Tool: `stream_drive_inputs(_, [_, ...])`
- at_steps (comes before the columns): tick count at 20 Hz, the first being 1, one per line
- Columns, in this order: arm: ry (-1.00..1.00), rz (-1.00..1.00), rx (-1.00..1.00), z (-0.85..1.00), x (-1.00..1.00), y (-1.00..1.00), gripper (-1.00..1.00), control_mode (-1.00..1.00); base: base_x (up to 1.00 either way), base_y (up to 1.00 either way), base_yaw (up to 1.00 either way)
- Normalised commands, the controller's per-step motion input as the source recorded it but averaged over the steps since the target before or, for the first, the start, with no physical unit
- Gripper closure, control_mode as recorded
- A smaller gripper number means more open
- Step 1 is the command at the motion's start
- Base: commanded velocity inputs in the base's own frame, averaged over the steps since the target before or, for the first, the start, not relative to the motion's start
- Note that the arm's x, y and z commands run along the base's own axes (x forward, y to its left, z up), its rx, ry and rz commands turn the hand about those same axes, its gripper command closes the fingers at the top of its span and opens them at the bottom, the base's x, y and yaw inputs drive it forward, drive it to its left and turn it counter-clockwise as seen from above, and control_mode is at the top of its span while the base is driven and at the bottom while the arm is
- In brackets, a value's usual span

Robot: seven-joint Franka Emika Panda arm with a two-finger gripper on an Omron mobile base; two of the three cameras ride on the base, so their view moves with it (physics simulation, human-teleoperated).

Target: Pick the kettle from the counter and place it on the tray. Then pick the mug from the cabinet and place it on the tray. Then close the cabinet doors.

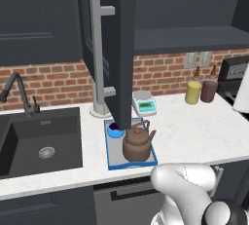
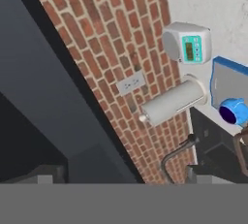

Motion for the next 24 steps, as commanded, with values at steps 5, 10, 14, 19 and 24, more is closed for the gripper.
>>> stream_drive_inputs(5, [0.00,-0.06,-0.01,-0.21,0.00,-0.66,-1.00,-1.00,0.00,0.00,0.00])
stream_drive_inputs(10, [0.00,-0.07,0.00,-0.22,-0.01,-0.91,-1.00,-1.00,0.00,0.00,0.00])
stream_drive_inputs(14, [-0.16,-0.10,0.00,-0.16,-0.13,-0.78,-1.00,-1.00,0.00,0.00,0.00])
stream_drive_inputs(19, [-0.21,-0.08,0.00,0.00,-0.12,-0.66,-1.00,-1.00,0.00,0.00,0.00])
stream_drive_inputs(24, [-0.26,-0.05,0.03,0.00,-0.04,-0.50,-1.00,-1.00,0.00,0.00,0.00])
